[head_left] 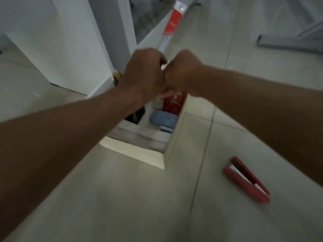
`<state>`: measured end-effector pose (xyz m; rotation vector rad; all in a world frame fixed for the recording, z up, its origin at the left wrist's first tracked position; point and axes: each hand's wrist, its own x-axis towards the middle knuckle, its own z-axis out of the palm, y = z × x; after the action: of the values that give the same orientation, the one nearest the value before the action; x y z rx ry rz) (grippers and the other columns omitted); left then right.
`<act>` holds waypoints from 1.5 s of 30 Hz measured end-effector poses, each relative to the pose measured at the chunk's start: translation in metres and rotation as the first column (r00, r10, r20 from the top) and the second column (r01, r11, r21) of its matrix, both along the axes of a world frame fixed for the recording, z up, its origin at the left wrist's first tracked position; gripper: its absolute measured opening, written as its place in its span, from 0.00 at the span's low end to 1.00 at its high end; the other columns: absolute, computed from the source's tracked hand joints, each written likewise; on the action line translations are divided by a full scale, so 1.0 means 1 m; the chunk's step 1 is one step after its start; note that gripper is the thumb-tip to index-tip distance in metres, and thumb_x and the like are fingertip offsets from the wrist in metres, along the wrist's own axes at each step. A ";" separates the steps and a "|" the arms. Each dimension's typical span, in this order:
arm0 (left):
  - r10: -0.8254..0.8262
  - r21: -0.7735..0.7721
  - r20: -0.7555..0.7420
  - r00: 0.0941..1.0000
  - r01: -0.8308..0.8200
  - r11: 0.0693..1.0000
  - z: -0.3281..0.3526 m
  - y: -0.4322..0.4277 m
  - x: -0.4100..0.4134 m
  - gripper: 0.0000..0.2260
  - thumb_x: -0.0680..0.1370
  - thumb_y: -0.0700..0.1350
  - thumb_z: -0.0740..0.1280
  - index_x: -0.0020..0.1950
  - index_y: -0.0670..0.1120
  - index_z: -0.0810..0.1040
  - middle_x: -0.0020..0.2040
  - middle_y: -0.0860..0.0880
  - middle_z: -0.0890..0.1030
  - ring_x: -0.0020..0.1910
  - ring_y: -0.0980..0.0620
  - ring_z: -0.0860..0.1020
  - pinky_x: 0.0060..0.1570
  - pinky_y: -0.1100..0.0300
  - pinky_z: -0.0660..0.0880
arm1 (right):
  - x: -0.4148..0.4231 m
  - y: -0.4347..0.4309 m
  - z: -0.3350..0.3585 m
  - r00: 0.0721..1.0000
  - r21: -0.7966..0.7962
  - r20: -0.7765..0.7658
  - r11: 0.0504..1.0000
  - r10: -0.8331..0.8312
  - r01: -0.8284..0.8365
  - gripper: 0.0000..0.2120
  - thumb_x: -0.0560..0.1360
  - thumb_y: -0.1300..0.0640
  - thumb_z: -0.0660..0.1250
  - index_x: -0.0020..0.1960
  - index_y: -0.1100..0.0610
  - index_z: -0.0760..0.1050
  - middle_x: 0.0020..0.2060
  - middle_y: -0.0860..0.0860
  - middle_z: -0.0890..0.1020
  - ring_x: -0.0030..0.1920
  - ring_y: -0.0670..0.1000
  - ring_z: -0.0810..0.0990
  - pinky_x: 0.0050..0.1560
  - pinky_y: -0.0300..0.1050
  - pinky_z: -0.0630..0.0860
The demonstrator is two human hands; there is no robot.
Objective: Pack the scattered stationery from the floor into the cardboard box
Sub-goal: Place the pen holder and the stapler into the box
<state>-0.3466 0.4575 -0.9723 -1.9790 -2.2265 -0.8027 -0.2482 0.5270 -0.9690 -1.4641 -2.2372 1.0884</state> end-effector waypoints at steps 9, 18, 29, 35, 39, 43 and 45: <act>-0.348 -0.199 0.046 0.936 0.350 0.915 -0.014 0.035 0.106 0.19 0.68 0.42 0.60 0.53 0.43 0.85 0.50 0.43 0.85 0.51 0.46 0.83 0.53 0.51 0.78 | 0.127 -0.010 -0.021 0.981 0.003 0.007 0.981 -0.194 0.194 0.06 0.77 0.69 0.66 0.53 0.70 0.78 0.40 0.59 0.83 0.25 0.47 0.82 0.28 0.42 0.82; -0.434 -0.573 0.307 0.847 0.529 0.627 -0.100 -0.020 0.174 0.20 0.77 0.42 0.67 0.69 0.45 0.72 0.65 0.47 0.78 0.61 0.48 0.77 0.61 0.56 0.73 | 0.221 -0.084 -0.097 0.922 0.020 0.386 0.999 0.028 -0.039 0.18 0.75 0.54 0.69 0.63 0.58 0.79 0.57 0.55 0.84 0.58 0.57 0.83 0.55 0.42 0.77; -0.553 -0.581 0.299 0.777 0.608 0.541 -0.151 -0.032 0.189 0.37 0.75 0.44 0.72 0.80 0.45 0.57 0.73 0.47 0.70 0.69 0.48 0.72 0.69 0.52 0.69 | 0.246 -0.117 -0.134 0.904 0.029 0.427 1.000 -0.021 0.010 0.32 0.69 0.44 0.77 0.67 0.56 0.74 0.58 0.56 0.75 0.57 0.58 0.77 0.58 0.55 0.79; -0.611 -0.510 0.236 0.756 0.632 0.584 -0.161 -0.028 0.187 0.38 0.70 0.42 0.76 0.77 0.44 0.63 0.71 0.48 0.72 0.67 0.48 0.74 0.65 0.50 0.72 | 0.248 -0.121 -0.138 0.909 0.078 0.414 0.997 -0.039 0.008 0.32 0.71 0.45 0.76 0.70 0.55 0.71 0.59 0.56 0.74 0.62 0.59 0.73 0.59 0.55 0.77; -0.621 -0.518 0.207 0.756 0.623 0.586 -0.162 -0.029 0.186 0.41 0.67 0.42 0.79 0.77 0.44 0.64 0.70 0.48 0.73 0.66 0.48 0.74 0.64 0.50 0.73 | 0.248 -0.123 -0.137 0.912 0.082 0.408 0.997 -0.042 0.009 0.34 0.71 0.40 0.75 0.70 0.55 0.71 0.60 0.56 0.74 0.63 0.58 0.72 0.59 0.56 0.77; -0.617 -0.487 0.186 0.764 0.617 0.618 -0.160 -0.033 0.188 0.31 0.68 0.39 0.77 0.70 0.46 0.73 0.62 0.48 0.77 0.58 0.48 0.77 0.58 0.49 0.76 | 0.245 -0.126 -0.139 0.914 0.122 0.399 0.992 -0.067 0.020 0.27 0.74 0.43 0.73 0.68 0.55 0.74 0.58 0.56 0.75 0.62 0.58 0.73 0.57 0.53 0.75; -0.618 -0.477 0.142 0.773 0.601 0.641 -0.160 -0.035 0.188 0.26 0.70 0.38 0.75 0.66 0.48 0.76 0.58 0.49 0.77 0.55 0.48 0.78 0.55 0.50 0.77 | 0.244 -0.127 -0.142 0.918 0.149 0.387 0.988 -0.090 0.034 0.21 0.76 0.48 0.72 0.66 0.55 0.75 0.57 0.56 0.76 0.61 0.59 0.74 0.55 0.52 0.75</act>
<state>-0.1583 0.4226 -1.1319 -3.0563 -1.8449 -0.1777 -0.0044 0.4003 -1.1115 -1.8089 -2.4439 0.6428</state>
